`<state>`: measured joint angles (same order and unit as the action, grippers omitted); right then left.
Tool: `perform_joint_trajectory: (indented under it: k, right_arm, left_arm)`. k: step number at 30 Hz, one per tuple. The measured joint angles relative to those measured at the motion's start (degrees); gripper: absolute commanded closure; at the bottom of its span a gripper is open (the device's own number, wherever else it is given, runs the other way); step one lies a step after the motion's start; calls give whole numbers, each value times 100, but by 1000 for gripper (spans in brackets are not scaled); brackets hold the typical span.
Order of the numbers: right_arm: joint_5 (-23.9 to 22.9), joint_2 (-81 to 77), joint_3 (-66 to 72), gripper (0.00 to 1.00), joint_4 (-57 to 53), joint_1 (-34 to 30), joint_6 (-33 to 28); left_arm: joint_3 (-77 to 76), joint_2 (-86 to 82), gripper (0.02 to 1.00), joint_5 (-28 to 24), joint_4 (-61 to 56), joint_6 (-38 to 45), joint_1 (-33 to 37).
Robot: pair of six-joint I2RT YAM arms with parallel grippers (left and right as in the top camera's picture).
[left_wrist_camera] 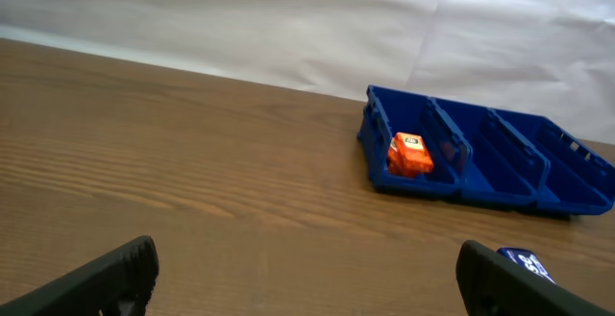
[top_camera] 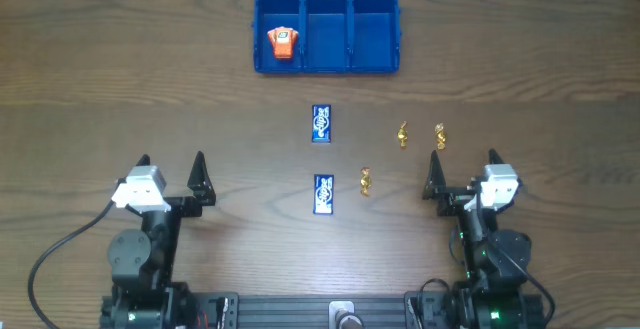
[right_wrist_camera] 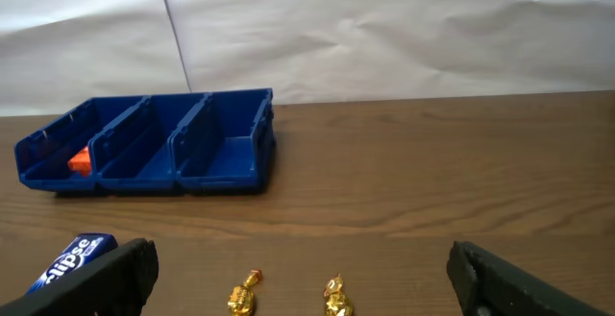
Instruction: Sort Candies Into Trays
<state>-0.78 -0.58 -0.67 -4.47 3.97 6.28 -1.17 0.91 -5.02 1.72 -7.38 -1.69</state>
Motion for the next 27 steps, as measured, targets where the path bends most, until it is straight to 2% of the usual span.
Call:
perform_joint_trajectory:
  k: [7,12,17,21,24,27]
  right_arm:
    - [2,0,2,3,149,-52,24]
    - [44,0,2,3,367,-52,417]
    - [415,-160,-118,3,503,-39,704]
    - [901,-1064,-970,3,11,-37,789]
    - [1309,-2288,-2330,5,-1005,-13,815]
    - [1499,-3333,-3375,5,-1823,205,826]
  left_arm:
    - [0,0,20,0,0,2,0]
    - [0,0,23,0,0,0,0]
    - [0,-2,23,0,0,2,0]
    - [0,-4,20,2,0,15,0]
    - [0,-11,20,7,2,17,0]
    - [0,-11,20,22,7,20,0]
